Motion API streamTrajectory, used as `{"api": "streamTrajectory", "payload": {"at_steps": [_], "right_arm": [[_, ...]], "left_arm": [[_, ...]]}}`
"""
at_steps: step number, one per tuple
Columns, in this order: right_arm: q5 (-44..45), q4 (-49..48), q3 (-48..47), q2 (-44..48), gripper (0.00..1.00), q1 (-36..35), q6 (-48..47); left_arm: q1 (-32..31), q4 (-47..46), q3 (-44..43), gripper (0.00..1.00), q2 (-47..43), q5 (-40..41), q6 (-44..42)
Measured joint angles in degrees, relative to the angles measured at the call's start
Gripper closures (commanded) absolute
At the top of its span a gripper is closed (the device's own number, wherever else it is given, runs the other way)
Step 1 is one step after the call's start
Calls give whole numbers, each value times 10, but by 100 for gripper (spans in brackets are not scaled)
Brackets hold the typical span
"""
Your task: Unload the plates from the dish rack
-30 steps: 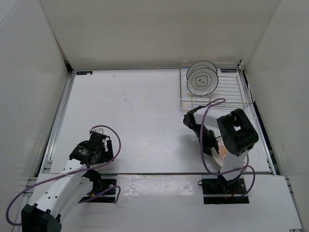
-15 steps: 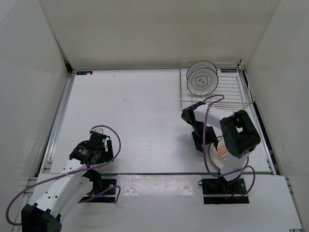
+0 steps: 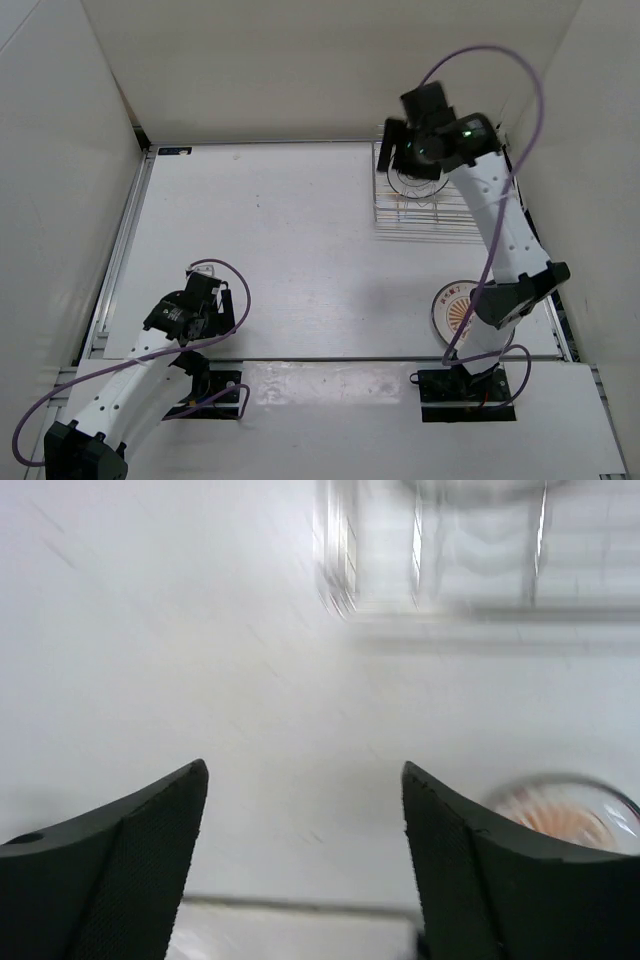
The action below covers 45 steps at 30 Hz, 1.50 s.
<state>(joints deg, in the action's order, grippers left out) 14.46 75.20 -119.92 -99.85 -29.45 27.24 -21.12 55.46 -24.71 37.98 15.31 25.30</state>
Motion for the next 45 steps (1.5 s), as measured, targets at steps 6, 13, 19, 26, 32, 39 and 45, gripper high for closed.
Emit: {"api": "streamTrajectory", "payload": {"at_steps": [6, 13, 19, 26, 32, 39, 45], "right_arm": [[-46, -56, -69, 21, 32, 89, 148], [-166, -218, 149, 10, 32, 215, 344], [-219, -321, 46, -111, 32, 240, 409], [-236, -348, 61, -123, 32, 266, 466], [-243, -364, 64, -148, 31, 298, 477], [-279, -386, 35, -230, 34, 327, 492], [-292, -406, 22, -277, 35, 329, 506]], "left_arm": [[0, 0, 0, 0, -3, -1, 0], [0, 0, 0, 0, -13, -1, 0], [0, 0, 0, 0, -13, -1, 0], [0, 0, 0, 0, -14, 3, 1], [0, 0, 0, 0, -22, 9, 5], [0, 2, 6, 0, -23, 16, 9], [0, 5, 7, 0, -21, 22, 14]]}}
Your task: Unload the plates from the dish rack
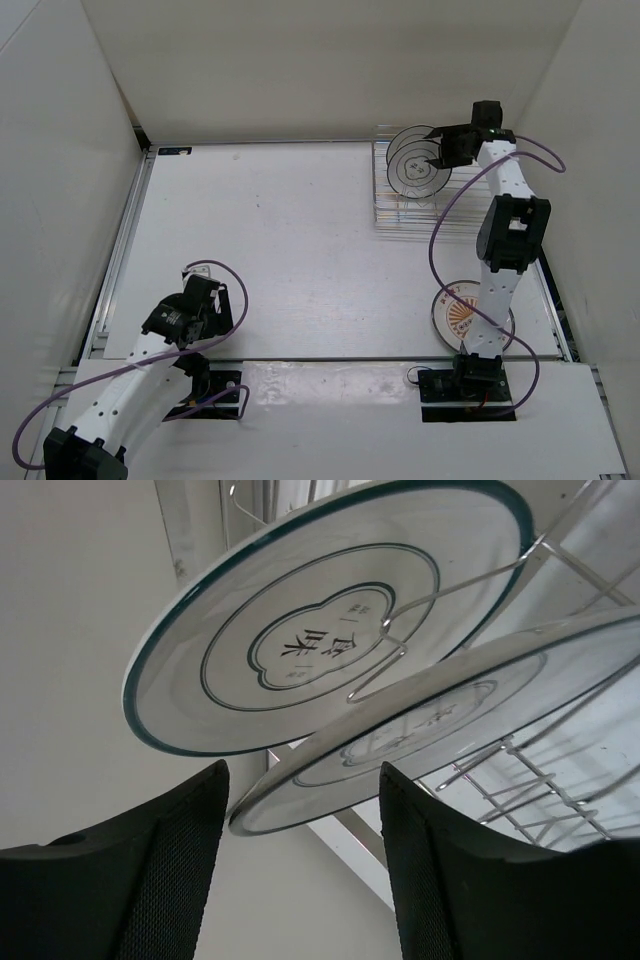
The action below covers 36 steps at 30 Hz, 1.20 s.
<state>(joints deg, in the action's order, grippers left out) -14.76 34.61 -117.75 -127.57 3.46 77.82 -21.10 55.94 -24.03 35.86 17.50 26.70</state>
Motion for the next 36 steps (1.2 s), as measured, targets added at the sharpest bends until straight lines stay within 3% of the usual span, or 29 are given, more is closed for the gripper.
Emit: {"api": "streamTrajectory", "payload": {"at_steps": [6, 22, 26, 36], "right_arm": [[-13, -16, -23, -19, 41, -1, 9], [-81, -42, -12, -19, 84, 4, 31], [-90, -46, 1, -8, 99, 6, 30], [-94, -21, 14, 20, 100, 7, -1]], "left_arm": [[0, 1, 0, 0, 7, 4, 4], [0, 6, 0, 0, 22, 8, 8], [0, 6, 0, 0, 22, 8, 8], [0, 6, 0, 0, 13, 8, 8]]}}
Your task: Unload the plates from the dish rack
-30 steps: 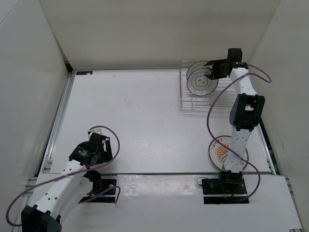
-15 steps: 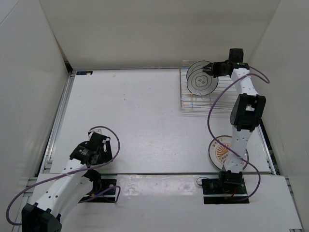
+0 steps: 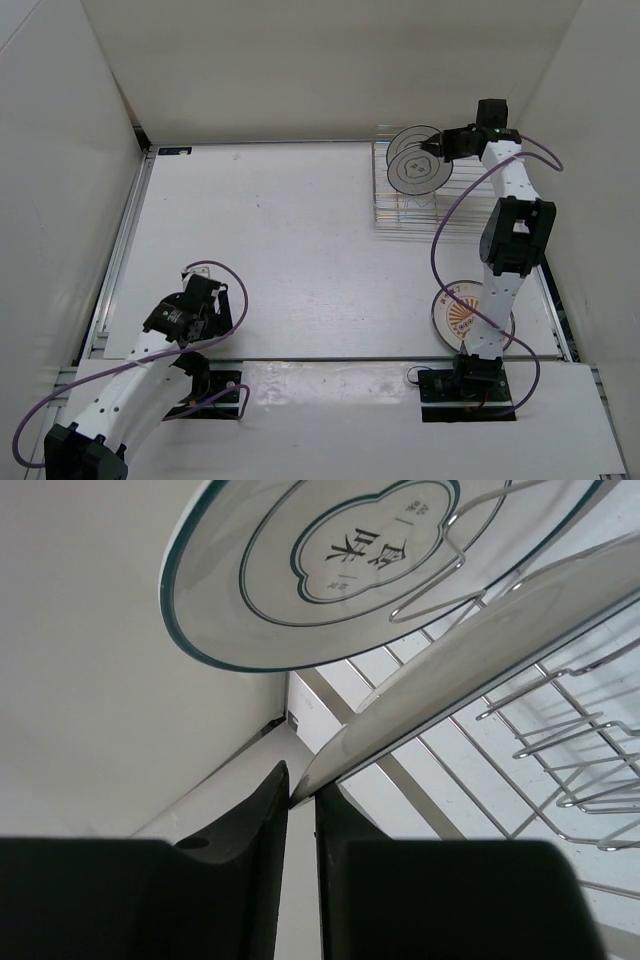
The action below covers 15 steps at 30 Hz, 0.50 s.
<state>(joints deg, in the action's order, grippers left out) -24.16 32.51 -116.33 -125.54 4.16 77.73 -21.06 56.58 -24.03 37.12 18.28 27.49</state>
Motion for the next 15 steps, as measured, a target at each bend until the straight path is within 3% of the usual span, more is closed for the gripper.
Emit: {"api": "streamTrajectory", "payload": {"at_steps": [15], "right_arm": [[5, 38, 20, 70, 100, 5, -16]], "left_arm": [[-1, 0, 0, 0, -10, 0, -1]]}}
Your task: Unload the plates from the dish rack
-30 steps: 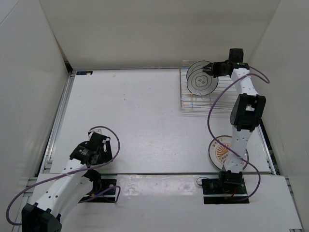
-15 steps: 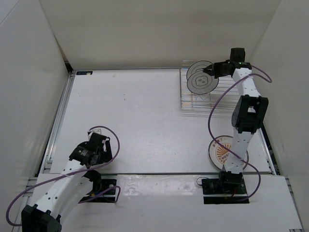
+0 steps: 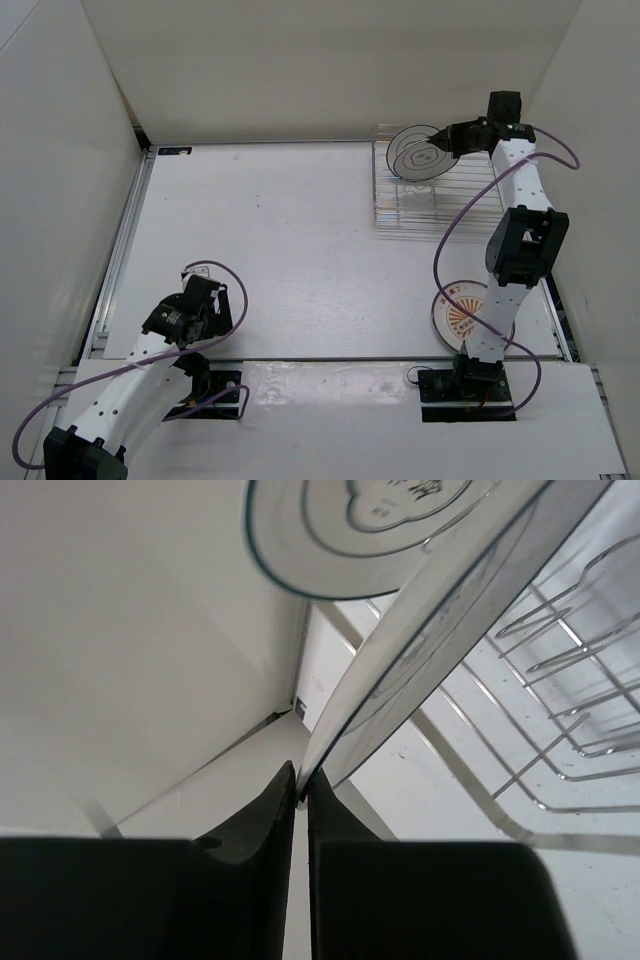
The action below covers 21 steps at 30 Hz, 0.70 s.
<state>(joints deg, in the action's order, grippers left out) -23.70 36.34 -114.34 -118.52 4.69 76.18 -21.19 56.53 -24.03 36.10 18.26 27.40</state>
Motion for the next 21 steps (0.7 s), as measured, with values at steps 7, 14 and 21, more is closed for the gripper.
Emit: {"api": "streamTrajectory", "payload": {"at_steps": [7, 14, 21], "right_arm": [[-9, -20, 17, 57, 100, 5, 4], [-22, -34, 1, 66, 100, 5, -12], [-56, -16, -71, 92, 100, -22, -94]], "left_arm": [[-1, 0, 0, 0, 0, -1, -4], [-3, -1, 0, 0, -4, -3, -6], [-4, -8, 1, 0, -1, -12, -12]]}}
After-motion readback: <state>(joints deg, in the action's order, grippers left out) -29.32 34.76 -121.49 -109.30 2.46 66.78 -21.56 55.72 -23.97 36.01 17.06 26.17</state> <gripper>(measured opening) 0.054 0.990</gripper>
